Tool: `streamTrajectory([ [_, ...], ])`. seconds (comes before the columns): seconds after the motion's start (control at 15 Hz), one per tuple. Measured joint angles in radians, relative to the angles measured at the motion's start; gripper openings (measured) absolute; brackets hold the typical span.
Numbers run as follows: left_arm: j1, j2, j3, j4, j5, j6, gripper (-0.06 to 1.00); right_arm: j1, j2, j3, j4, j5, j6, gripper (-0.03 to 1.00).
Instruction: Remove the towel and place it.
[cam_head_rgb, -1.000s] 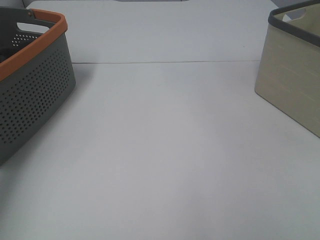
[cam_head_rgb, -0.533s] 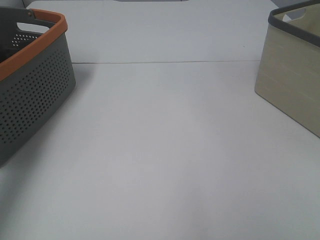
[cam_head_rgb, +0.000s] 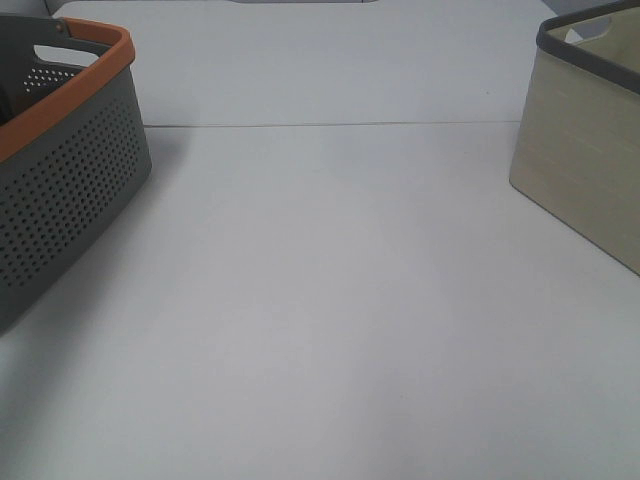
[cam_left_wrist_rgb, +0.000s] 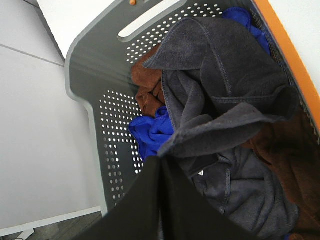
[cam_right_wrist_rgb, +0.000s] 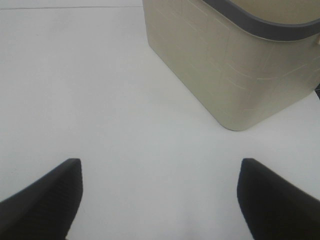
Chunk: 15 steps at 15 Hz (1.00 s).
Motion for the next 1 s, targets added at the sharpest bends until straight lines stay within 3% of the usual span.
streamTrajectory([
  [0.27,0.0,-0.022,-0.095,-0.048,0.027,0.001,0.0,0.0,0.0,0.0,0.0,0.0,0.0,0.75],
  [0.4,0.0,-0.031,-0.221,-0.09,0.067,0.001,0.0,0.0,0.0,0.0,0.0,0.0,0.0,0.75],
  [0.47,0.0,-0.032,-0.357,-0.135,0.115,0.001,0.0,0.0,0.0,0.0,0.0,0.0,0.0,0.75],
  [0.73,0.0,-0.033,-0.529,-0.181,0.214,0.019,0.0,0.0,0.0,0.0,0.0,0.0,0.0,0.75],
  [0.87,0.0,-0.033,-0.587,-0.254,0.231,0.055,0.0,0.0,0.0,0.0,0.0,0.0,0.0,0.75],
  [1.0,0.0,-0.033,-0.605,-0.393,0.234,0.136,0.0,0.0,0.0,0.0,0.0,0.0,0.0,0.75],
])
